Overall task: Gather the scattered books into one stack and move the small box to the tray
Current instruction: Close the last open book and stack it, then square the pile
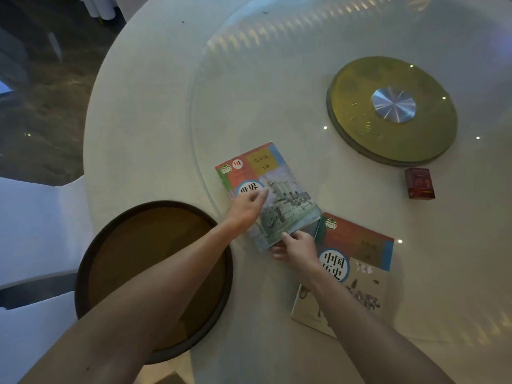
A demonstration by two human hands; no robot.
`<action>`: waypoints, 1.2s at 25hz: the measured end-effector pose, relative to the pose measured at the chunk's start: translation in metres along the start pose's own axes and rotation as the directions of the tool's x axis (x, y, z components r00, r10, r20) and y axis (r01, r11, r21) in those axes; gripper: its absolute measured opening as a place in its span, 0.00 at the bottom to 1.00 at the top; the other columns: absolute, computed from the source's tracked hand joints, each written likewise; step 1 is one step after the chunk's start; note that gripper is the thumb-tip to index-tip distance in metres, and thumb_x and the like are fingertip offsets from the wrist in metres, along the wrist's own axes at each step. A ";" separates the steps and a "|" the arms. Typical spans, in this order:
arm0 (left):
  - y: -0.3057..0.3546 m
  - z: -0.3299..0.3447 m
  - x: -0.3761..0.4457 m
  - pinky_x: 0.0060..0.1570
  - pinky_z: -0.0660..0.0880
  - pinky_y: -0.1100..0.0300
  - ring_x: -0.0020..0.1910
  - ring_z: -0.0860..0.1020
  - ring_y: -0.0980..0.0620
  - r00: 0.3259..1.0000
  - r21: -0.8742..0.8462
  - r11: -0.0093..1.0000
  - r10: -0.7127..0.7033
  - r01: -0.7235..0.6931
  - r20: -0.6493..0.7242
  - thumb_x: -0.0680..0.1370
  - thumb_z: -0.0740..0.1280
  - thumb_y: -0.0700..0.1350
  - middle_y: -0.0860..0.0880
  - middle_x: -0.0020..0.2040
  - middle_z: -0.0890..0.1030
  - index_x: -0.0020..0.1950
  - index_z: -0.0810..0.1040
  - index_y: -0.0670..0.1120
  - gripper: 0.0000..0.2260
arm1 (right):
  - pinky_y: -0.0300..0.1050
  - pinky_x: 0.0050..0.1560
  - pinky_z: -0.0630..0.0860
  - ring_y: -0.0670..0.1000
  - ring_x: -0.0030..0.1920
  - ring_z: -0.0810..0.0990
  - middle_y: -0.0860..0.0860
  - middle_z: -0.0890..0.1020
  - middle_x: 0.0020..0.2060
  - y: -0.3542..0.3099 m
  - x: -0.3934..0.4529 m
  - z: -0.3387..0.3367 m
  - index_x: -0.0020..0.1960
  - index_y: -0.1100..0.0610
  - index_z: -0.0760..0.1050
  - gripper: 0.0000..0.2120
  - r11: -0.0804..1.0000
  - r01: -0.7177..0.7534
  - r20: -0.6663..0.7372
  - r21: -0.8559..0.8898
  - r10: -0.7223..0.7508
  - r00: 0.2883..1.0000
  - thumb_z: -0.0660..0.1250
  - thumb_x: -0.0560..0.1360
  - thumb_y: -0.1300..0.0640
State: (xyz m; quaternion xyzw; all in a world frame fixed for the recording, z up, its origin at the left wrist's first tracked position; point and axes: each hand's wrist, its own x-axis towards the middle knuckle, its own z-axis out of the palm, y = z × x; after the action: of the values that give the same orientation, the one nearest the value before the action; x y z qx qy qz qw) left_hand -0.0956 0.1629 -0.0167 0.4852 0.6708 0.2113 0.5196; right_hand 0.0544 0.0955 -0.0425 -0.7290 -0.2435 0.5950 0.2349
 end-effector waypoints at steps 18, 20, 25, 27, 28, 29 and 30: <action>-0.051 0.001 0.013 0.56 0.80 0.50 0.59 0.78 0.47 0.898 -0.043 0.974 -0.222 0.222 -0.380 0.66 0.81 0.44 0.45 0.60 0.76 0.67 0.70 0.44 0.34 | 0.54 0.61 0.74 0.61 0.61 0.75 0.61 0.76 0.61 -0.064 0.060 -0.024 0.69 0.65 0.67 0.24 0.234 0.331 0.166 -0.914 -0.528 0.833 0.67 0.79 0.53; -0.046 0.000 0.018 0.51 0.82 0.52 0.56 0.81 0.47 0.870 -0.156 0.945 -0.325 0.286 -0.371 0.68 0.79 0.43 0.46 0.57 0.80 0.62 0.73 0.43 0.26 | 0.54 0.62 0.73 0.61 0.62 0.74 0.61 0.76 0.61 -0.064 0.062 -0.020 0.66 0.64 0.69 0.22 0.217 0.295 0.143 -0.930 -0.528 0.837 0.66 0.79 0.52; -0.038 -0.012 0.022 0.36 0.83 0.59 0.51 0.85 0.47 0.885 -0.439 0.850 -0.414 0.292 -0.214 0.75 0.75 0.39 0.43 0.54 0.84 0.59 0.76 0.42 0.15 | 0.55 0.63 0.71 0.61 0.63 0.73 0.59 0.75 0.61 -0.066 0.059 -0.019 0.66 0.62 0.70 0.22 0.373 0.240 0.062 -0.896 -0.432 0.900 0.66 0.79 0.49; -0.034 -0.016 0.016 0.36 0.83 0.60 0.53 0.84 0.45 0.920 -0.494 0.840 -0.351 0.226 -0.176 0.77 0.73 0.39 0.41 0.56 0.82 0.60 0.72 0.42 0.14 | 0.55 0.62 0.74 0.59 0.60 0.75 0.57 0.75 0.59 -0.061 0.059 -0.021 0.65 0.61 0.71 0.21 0.383 0.282 0.124 -0.880 -0.388 0.914 0.66 0.79 0.48; -0.031 -0.016 0.012 0.36 0.83 0.60 0.54 0.84 0.45 0.931 -0.527 0.827 -0.326 0.196 -0.166 0.79 0.71 0.38 0.41 0.57 0.82 0.61 0.71 0.43 0.14 | 0.56 0.60 0.76 0.59 0.58 0.76 0.57 0.76 0.58 -0.057 0.058 -0.023 0.64 0.60 0.72 0.21 0.432 0.293 0.130 -0.853 -0.368 0.921 0.67 0.78 0.47; -0.027 -0.017 0.009 0.38 0.84 0.59 0.54 0.84 0.45 0.938 -0.563 0.809 -0.309 0.171 -0.158 0.79 0.70 0.37 0.40 0.57 0.82 0.62 0.70 0.43 0.13 | 0.56 0.58 0.77 0.58 0.56 0.78 0.56 0.78 0.57 -0.054 0.056 -0.025 0.63 0.59 0.73 0.20 0.506 0.293 0.117 -0.811 -0.351 0.929 0.67 0.78 0.47; -0.024 -0.018 0.006 0.42 0.84 0.55 0.54 0.84 0.45 0.943 -0.606 0.782 -0.295 0.146 -0.153 0.80 0.69 0.36 0.40 0.58 0.83 0.63 0.70 0.43 0.14 | 0.55 0.57 0.78 0.57 0.55 0.80 0.56 0.80 0.56 -0.052 0.055 -0.029 0.62 0.58 0.75 0.20 0.580 0.284 0.091 -0.763 -0.338 0.937 0.68 0.77 0.46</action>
State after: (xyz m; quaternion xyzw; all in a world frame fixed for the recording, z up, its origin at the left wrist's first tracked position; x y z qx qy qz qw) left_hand -0.1218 0.1618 -0.0318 0.1894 0.6827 0.4019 0.5801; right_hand 0.0882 0.1690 -0.0461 -0.7236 -0.5882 0.3609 0.0122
